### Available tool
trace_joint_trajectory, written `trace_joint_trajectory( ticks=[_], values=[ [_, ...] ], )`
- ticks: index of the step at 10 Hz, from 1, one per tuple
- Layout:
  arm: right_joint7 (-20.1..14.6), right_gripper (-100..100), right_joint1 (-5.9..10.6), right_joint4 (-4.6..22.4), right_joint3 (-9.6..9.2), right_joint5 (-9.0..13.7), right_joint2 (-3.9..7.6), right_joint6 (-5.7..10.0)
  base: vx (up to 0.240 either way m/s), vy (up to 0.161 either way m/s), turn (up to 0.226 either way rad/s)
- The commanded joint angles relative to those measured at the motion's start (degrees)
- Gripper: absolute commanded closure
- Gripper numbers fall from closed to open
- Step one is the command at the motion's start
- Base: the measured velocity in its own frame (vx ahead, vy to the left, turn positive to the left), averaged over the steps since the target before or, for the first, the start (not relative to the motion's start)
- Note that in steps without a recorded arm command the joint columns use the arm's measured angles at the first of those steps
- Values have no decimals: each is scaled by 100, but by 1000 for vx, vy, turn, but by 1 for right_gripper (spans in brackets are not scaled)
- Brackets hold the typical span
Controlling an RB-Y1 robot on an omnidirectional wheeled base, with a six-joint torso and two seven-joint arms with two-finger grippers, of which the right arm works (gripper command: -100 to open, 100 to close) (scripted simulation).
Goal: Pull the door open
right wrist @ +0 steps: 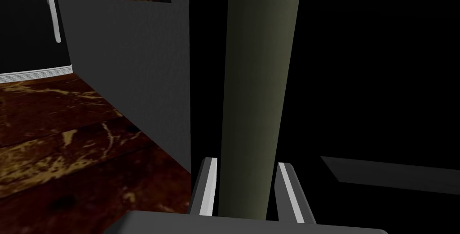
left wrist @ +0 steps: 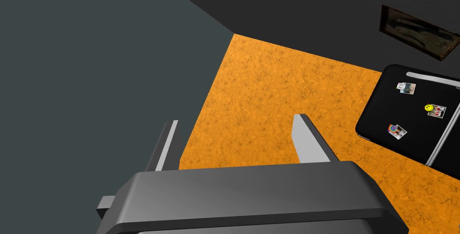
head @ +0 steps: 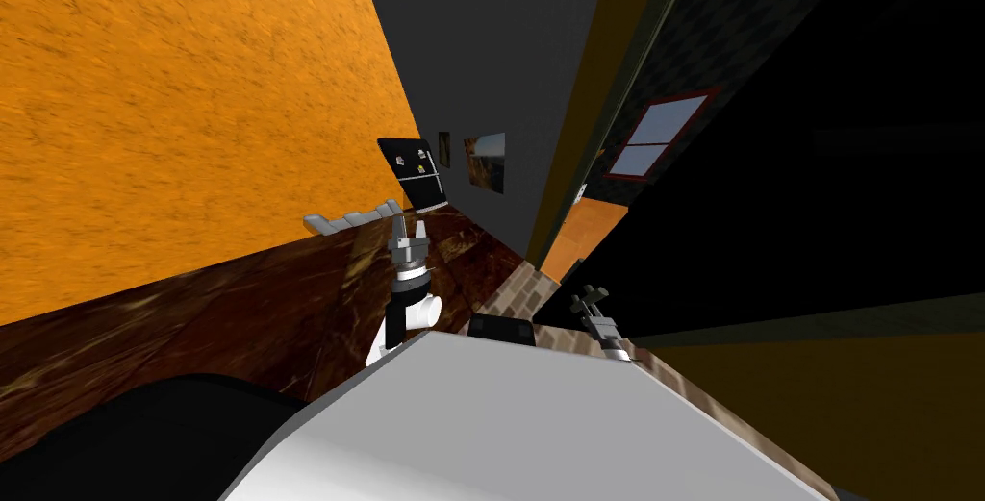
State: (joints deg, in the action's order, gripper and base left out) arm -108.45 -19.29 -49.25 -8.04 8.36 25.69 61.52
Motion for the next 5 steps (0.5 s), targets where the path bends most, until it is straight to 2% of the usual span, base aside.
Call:
trace_joint_trajectory(
  ticks=[1, 5],
  values=[
    [0, 100, 0, 0, 0, 0, 0, 0, -100, -20, 21],
    [-115, 100, 19, 181, -57, -71, 75, 194, -190, -53, 146]
  ],
)
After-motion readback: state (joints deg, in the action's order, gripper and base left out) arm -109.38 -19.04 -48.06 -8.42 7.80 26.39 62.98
